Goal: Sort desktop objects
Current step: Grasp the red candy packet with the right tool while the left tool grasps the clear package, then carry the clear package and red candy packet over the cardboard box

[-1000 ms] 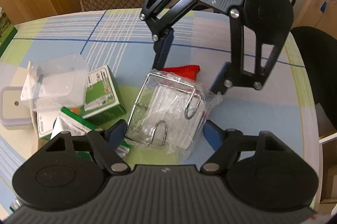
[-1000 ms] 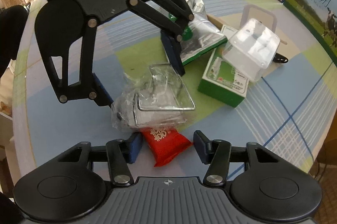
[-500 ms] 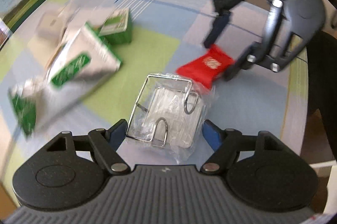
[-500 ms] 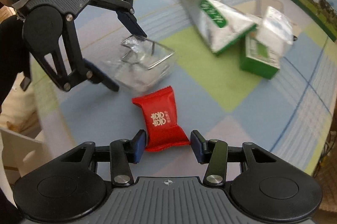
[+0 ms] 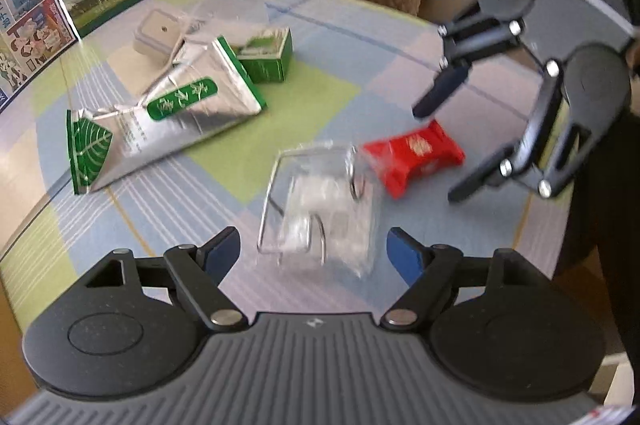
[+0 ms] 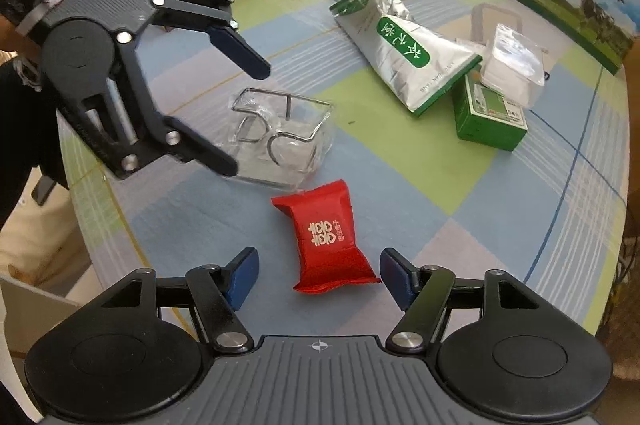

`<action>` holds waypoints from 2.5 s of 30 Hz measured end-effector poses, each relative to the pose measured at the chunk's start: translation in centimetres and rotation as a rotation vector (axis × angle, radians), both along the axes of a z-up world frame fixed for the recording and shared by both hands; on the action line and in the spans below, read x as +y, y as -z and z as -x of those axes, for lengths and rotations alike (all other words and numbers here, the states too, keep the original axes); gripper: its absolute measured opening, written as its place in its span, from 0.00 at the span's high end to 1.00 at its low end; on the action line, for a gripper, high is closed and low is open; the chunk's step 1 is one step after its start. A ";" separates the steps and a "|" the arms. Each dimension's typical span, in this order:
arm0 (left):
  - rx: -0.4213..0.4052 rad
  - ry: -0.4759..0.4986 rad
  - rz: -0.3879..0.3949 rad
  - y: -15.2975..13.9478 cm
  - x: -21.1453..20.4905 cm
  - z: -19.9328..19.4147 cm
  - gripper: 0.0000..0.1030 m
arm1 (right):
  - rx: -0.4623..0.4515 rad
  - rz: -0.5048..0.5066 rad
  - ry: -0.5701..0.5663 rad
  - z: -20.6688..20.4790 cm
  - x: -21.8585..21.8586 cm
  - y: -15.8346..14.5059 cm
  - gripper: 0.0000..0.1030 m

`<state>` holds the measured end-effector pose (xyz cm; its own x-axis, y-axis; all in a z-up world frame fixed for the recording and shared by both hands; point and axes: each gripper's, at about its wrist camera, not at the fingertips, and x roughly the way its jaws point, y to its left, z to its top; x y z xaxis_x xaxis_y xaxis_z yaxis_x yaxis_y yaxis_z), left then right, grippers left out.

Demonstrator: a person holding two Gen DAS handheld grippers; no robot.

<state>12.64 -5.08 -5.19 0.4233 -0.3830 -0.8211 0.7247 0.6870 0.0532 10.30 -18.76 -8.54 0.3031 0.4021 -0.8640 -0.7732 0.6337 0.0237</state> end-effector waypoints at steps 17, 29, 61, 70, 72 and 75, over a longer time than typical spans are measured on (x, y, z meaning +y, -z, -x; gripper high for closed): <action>0.061 -0.103 0.062 0.6 1.7 -1.3 0.74 | 0.000 -0.020 0.025 -0.6 0.9 0.5 0.39; 0.075 -0.205 0.065 0.6 1.9 0.9 0.71 | 0.043 0.000 -0.004 -1.6 1.3 0.5 0.65; 0.108 -0.317 0.108 -0.7 3.4 3.6 0.75 | 0.017 -0.122 0.303 2.6 1.8 -2.2 0.78; 0.066 -0.394 0.122 -2.8 5.5 5.1 0.75 | -0.022 -0.140 0.365 3.2 3.6 -4.3 0.78; 0.055 -0.407 0.127 -3.4 6.0 5.5 0.75 | -0.034 -0.140 0.363 3.4 4.1 -4.8 0.78; 0.040 -0.429 0.138 -4.3 6.8 6.1 0.75 | -0.054 -0.140 0.359 3.9 4.7 -5.6 0.78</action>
